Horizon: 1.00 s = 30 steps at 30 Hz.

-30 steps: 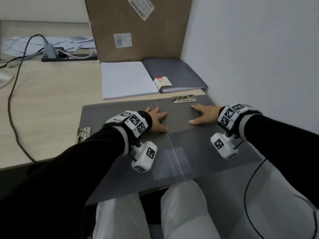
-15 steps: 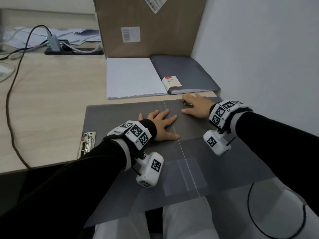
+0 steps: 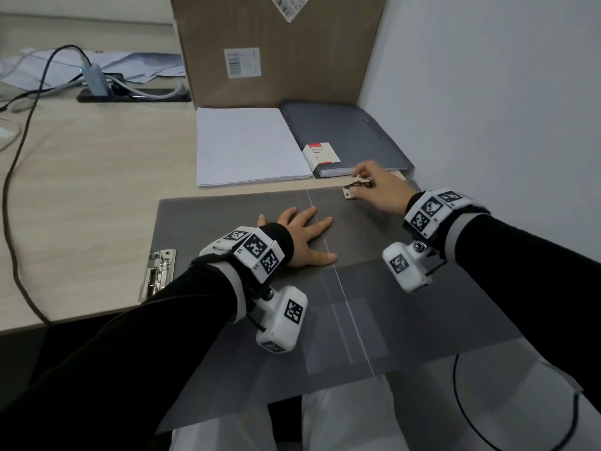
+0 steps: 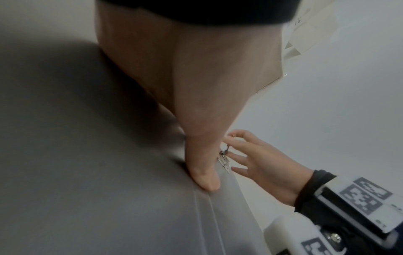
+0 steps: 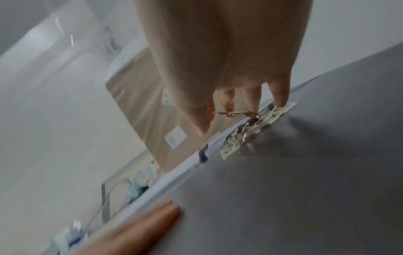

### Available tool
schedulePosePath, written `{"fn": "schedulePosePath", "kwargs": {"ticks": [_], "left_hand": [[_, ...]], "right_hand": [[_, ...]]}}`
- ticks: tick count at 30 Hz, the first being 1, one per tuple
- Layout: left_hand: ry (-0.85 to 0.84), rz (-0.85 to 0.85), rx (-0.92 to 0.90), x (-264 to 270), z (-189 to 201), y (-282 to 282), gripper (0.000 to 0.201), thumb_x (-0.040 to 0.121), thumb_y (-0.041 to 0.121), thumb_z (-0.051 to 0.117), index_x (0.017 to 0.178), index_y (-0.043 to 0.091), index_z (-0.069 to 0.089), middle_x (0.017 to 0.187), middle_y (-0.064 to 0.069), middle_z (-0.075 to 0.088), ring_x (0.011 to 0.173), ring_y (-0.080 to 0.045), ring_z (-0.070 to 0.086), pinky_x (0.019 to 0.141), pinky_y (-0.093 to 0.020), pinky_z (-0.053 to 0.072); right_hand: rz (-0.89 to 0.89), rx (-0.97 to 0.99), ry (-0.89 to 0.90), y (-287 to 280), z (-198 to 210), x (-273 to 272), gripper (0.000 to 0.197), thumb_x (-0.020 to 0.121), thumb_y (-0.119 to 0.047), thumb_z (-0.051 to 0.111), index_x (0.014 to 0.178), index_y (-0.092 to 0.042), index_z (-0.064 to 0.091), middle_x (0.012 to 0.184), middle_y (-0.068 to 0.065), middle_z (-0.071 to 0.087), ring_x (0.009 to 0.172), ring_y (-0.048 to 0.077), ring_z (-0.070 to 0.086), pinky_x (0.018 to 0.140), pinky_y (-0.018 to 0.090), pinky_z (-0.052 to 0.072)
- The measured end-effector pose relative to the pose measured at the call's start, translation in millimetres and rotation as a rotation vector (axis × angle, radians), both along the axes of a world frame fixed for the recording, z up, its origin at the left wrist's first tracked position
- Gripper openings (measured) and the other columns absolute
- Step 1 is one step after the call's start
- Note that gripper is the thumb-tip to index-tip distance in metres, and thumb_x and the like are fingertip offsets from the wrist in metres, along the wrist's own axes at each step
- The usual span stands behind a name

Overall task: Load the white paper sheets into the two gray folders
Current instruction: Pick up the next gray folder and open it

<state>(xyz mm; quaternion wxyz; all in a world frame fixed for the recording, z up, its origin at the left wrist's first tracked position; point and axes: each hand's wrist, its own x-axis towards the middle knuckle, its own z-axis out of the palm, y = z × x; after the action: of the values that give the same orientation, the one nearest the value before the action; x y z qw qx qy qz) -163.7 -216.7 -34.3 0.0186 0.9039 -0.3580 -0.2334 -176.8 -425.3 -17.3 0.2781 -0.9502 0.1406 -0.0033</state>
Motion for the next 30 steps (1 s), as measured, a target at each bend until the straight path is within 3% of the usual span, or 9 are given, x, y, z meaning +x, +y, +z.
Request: {"fn": "schedulePosePath", "kwargs": {"ticks": [3, 5, 7, 9, 15, 18, 24, 27, 30], "left_hand": [[0.004, 0.009, -0.015, 0.1, -0.1, 0.3, 0.078, 0.08, 0.072, 0.04, 0.145, 0.051, 0.001, 0.159, 0.016, -0.009, 0.149, -0.02, -0.009, 0.111, -0.066, -0.002], [0.008, 0.012, -0.015, -0.3, 1.0, 0.0, 0.078, 0.08, 0.072, 0.04, 0.145, 0.052, 0.002, 0.159, 0.016, -0.008, 0.149, -0.02, -0.009, 0.111, -0.066, -0.002], [0.006, 0.011, -0.01, -0.5, 1.7, 0.0, 0.079, 0.08, 0.072, 0.041, 0.145, 0.051, 0.001, 0.159, 0.016, -0.009, 0.149, -0.02, -0.009, 0.111, -0.065, -0.002], [0.005, 0.01, 0.001, 0.5, 1.1, 0.1, 0.079, 0.079, 0.072, 0.04, 0.145, 0.051, 0.001, 0.159, 0.016, -0.009, 0.149, -0.021, -0.009, 0.111, -0.065, -0.002], [0.004, 0.028, 0.004, 3.2, -0.9, -3.2, 0.08, 0.078, 0.074, 0.04, 0.144, 0.053, 0.0, 0.159, 0.018, -0.01, 0.149, -0.02, -0.009, 0.112, -0.064, -0.001], [0.028, 0.053, -0.024, 5.7, -4.2, -6.7, 0.081, 0.077, 0.074, 0.043, 0.144, 0.052, 0.004, 0.159, 0.016, -0.007, 0.149, -0.022, -0.008, 0.116, -0.061, -0.001], [0.159, 0.108, -0.196, 2.2, 16.4, -17.5, 0.062, 0.094, 0.046, 0.043, 0.15, 0.028, 0.021, 0.161, 0.001, 0.005, 0.149, -0.026, -0.001, 0.12, -0.034, -0.001], [0.236, 0.16, -0.404, 0.8, 22.6, -17.5, 0.051, 0.095, 0.032, 0.05, 0.143, 0.02, 0.04, 0.157, -0.002, 0.026, 0.146, -0.018, 0.022, 0.117, -0.024, 0.012], [0.23, 0.211, -0.552, -0.1, 32.9, -9.2, 0.045, 0.093, 0.024, 0.055, 0.136, 0.016, 0.05, 0.147, -0.001, 0.045, 0.136, -0.015, 0.041, 0.106, -0.015, 0.024]], "right_hand": [[-0.159, -0.043, -0.156, -16.8, 18.1, -3.4, 0.016, 0.094, -0.022, 0.049, 0.106, -0.015, 0.056, 0.104, 0.0, 0.057, 0.103, 0.023, 0.057, 0.082, 0.023, 0.035], [-0.224, -0.196, -0.089, -31.5, 26.0, -7.7, 0.025, 0.096, -0.021, 0.043, 0.11, -0.008, 0.06, 0.112, 0.009, 0.063, 0.104, 0.027, 0.058, 0.084, 0.027, 0.038], [-0.213, -0.316, 0.13, -39.1, 27.3, -14.2, 0.038, 0.099, -0.025, 0.038, 0.113, 0.001, 0.062, 0.122, 0.021, 0.061, 0.112, 0.034, 0.057, 0.09, 0.031, 0.041], [-0.16, -0.294, 0.309, -38.0, 23.8, -20.8, 0.048, 0.102, -0.032, 0.032, 0.118, 0.004, 0.059, 0.131, 0.024, 0.055, 0.121, 0.035, 0.052, 0.097, 0.032, 0.038], [-0.135, -0.228, 0.25, -24.3, 26.0, -35.8, 0.034, 0.096, -0.024, 0.046, 0.112, -0.002, 0.065, 0.123, 0.017, 0.06, 0.125, 0.031, 0.051, 0.095, 0.029, 0.037], [-0.073, -0.172, 0.242, -5.6, 31.9, -49.4, 0.045, 0.094, -0.027, 0.052, 0.135, -0.007, 0.052, 0.146, 0.009, 0.047, 0.137, 0.023, 0.04, 0.11, 0.027, 0.028], [0.063, -0.175, 0.429, 33.4, 21.1, -78.6, 0.066, 0.094, -0.046, 0.047, 0.148, -0.012, 0.031, 0.156, 0.004, 0.031, 0.143, 0.018, 0.03, 0.115, 0.026, 0.021], [0.067, -0.276, 0.535, 36.6, 13.4, -85.3, 0.077, 0.094, -0.051, 0.042, 0.153, -0.012, 0.011, 0.161, 0.011, 0.011, 0.148, 0.023, 0.018, 0.119, 0.031, 0.016], [0.062, -0.328, 0.555, 26.9, 14.4, -89.0, 0.076, 0.096, -0.041, 0.045, 0.154, -0.017, 0.003, 0.162, 0.009, 0.003, 0.148, 0.023, 0.016, 0.117, 0.03, 0.016]]}}
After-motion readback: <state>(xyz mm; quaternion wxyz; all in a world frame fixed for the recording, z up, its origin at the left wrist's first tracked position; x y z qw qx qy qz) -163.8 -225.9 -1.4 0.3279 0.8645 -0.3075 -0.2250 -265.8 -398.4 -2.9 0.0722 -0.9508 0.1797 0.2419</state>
